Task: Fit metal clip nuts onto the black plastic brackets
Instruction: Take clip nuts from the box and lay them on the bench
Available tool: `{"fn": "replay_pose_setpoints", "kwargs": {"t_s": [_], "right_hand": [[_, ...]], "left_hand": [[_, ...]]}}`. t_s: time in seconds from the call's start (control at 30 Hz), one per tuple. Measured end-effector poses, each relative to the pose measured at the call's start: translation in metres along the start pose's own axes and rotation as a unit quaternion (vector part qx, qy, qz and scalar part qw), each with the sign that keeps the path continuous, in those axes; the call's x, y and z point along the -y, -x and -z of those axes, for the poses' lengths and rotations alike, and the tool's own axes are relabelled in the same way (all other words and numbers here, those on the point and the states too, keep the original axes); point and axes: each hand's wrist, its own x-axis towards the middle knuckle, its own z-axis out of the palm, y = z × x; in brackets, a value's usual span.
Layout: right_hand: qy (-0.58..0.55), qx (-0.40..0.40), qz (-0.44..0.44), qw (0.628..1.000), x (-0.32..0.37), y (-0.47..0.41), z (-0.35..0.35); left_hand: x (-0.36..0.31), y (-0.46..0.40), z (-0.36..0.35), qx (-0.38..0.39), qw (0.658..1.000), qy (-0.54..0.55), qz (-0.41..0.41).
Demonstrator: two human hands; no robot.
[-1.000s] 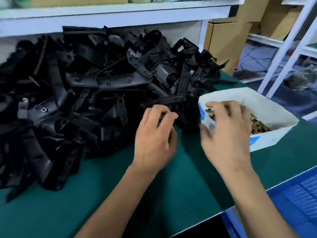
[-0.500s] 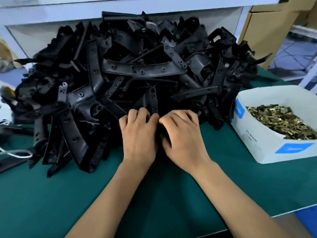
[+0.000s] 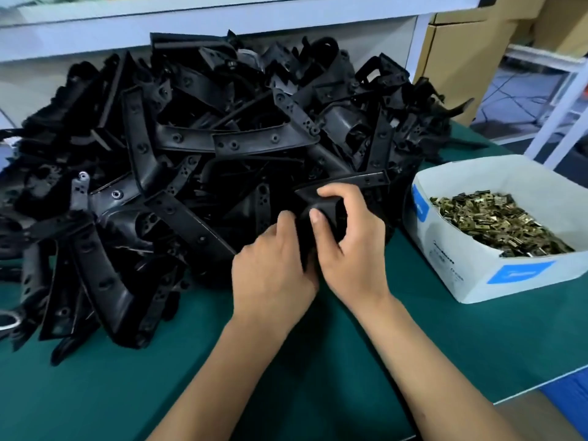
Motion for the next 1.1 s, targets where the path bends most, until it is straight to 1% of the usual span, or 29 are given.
{"fn": "replay_pose_setpoints", "kwargs": {"t_s": [0.1,0.23,0.37,0.43,0.5,0.53,0.57,0.63,0.7,0.73,0.77,0.87,1.0,1.1], "right_hand": [[0.006,0.037,-0.005,0.999,0.001,-0.004,0.002],[0.081,0.054,-0.045,0.994,-0.002,-0.014,0.012],[0.147,0.064,-0.053,0.986,0.001,-0.028,0.036],[0.186,0.067,-0.038,0.980,0.005,-0.041,0.057],[0.226,0.055,-0.050,0.971,0.005,-0.059,0.083],[0.268,0.056,-0.073,0.959,0.000,-0.069,0.096],[0.320,0.070,-0.107,0.939,-0.006,-0.079,0.108],[0.409,0.135,-0.196,0.881,-0.024,-0.094,0.126],[0.451,0.227,-0.264,0.822,-0.039,-0.099,0.134],[0.454,0.263,-0.277,0.805,-0.045,-0.099,0.135],[0.452,0.285,-0.280,0.798,-0.049,-0.099,0.135],[0.437,0.286,-0.276,0.807,-0.057,-0.098,0.132],[0.409,0.228,-0.275,0.840,-0.058,-0.099,0.123],[0.397,0.205,-0.272,0.852,-0.058,-0.100,0.120]], "left_hand": [[-0.012,-0.010,-0.010,0.020,0.999,0.026,-0.024],[-0.022,-0.024,-0.020,0.035,0.997,0.061,-0.031],[-0.033,-0.033,-0.026,0.046,0.992,0.113,-0.041],[-0.034,-0.035,-0.028,0.042,0.990,0.131,-0.041],[-0.038,-0.036,-0.030,0.018,0.991,0.120,-0.057],[-0.043,-0.037,-0.032,0.001,0.992,0.111,-0.068],[-0.051,-0.039,-0.035,-0.013,0.992,0.105,-0.074],[-0.068,-0.047,-0.042,-0.021,0.992,0.103,-0.067],[-0.083,-0.055,-0.051,-0.003,0.995,0.086,-0.055],[-0.089,-0.057,-0.056,0.007,0.996,0.068,-0.057],[-0.092,-0.058,-0.060,0.014,0.997,0.052,-0.062],[-0.098,-0.063,-0.069,0.026,0.997,0.035,-0.065],[-0.099,-0.067,-0.075,0.023,0.998,0.032,-0.055],[-0.099,-0.068,-0.074,0.017,0.997,0.065,-0.047]]}}
